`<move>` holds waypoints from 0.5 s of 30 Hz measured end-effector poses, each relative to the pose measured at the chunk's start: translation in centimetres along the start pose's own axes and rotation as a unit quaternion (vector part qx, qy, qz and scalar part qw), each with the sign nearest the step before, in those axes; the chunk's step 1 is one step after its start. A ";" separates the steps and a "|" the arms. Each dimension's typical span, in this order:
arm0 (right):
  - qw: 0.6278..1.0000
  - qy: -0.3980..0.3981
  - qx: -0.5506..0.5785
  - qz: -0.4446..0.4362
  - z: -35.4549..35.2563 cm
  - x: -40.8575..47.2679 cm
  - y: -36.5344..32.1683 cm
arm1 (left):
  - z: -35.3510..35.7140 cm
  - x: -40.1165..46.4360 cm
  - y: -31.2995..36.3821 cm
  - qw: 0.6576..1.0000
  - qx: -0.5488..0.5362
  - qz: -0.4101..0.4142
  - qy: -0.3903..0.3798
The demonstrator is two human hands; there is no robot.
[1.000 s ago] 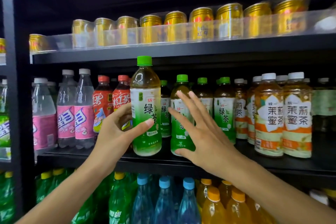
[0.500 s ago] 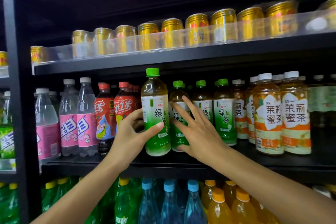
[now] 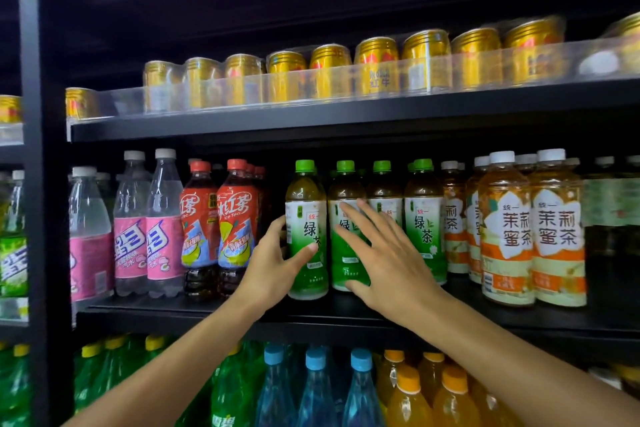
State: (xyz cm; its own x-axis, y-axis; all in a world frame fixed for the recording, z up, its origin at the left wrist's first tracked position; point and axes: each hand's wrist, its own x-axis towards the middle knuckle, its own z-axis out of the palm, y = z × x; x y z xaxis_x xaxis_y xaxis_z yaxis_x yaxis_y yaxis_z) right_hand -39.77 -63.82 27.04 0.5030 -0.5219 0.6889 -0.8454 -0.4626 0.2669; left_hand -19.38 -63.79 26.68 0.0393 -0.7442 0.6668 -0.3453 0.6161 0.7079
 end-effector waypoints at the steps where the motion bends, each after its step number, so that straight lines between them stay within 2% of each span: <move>1: 1.000 -0.003 0.007 -0.002 -0.2 -0.2 0.1 | 0.0 0.1 0.0 1.000 0.020 0.006 -0.007; 5: 1.000 -0.007 0.018 -0.024 -0.4 -0.9 0.7 | -0.1 -0.4 -0.1 0.987 0.149 0.050 -0.038; 6: 0.999 -0.011 0.019 -0.032 -0.3 -1.2 0.8 | -0.1 -0.8 0.0 0.972 0.217 0.084 -0.029; 8: 0.999 -0.023 0.019 -0.044 0.0 -1.6 1.1 | -0.2 -1.8 -0.1 0.922 0.333 0.196 -0.011; 10: 0.998 -0.030 0.018 -0.053 0.3 -1.8 1.2 | -0.3 -2.6 -0.3 0.868 0.404 0.287 -0.037; 12: 0.998 -0.034 0.016 -0.057 0.4 -1.8 1.3 | -0.3 -2.9 -0.7 0.830 0.460 0.309 -0.062; 15: 0.998 -0.028 0.003 -0.062 0.6 -1.4 1.2 | -0.4 -2.4 -1.3 0.806 0.508 0.292 -0.084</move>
State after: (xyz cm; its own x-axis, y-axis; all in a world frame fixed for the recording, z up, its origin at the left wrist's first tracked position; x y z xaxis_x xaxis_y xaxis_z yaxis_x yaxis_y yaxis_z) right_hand -41.41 -64.04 26.01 0.6128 -0.4993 0.6126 -0.7751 -0.5307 0.3428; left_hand -18.68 -62.76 24.24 -0.5065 -0.4805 0.7159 -0.8517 0.4080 -0.3287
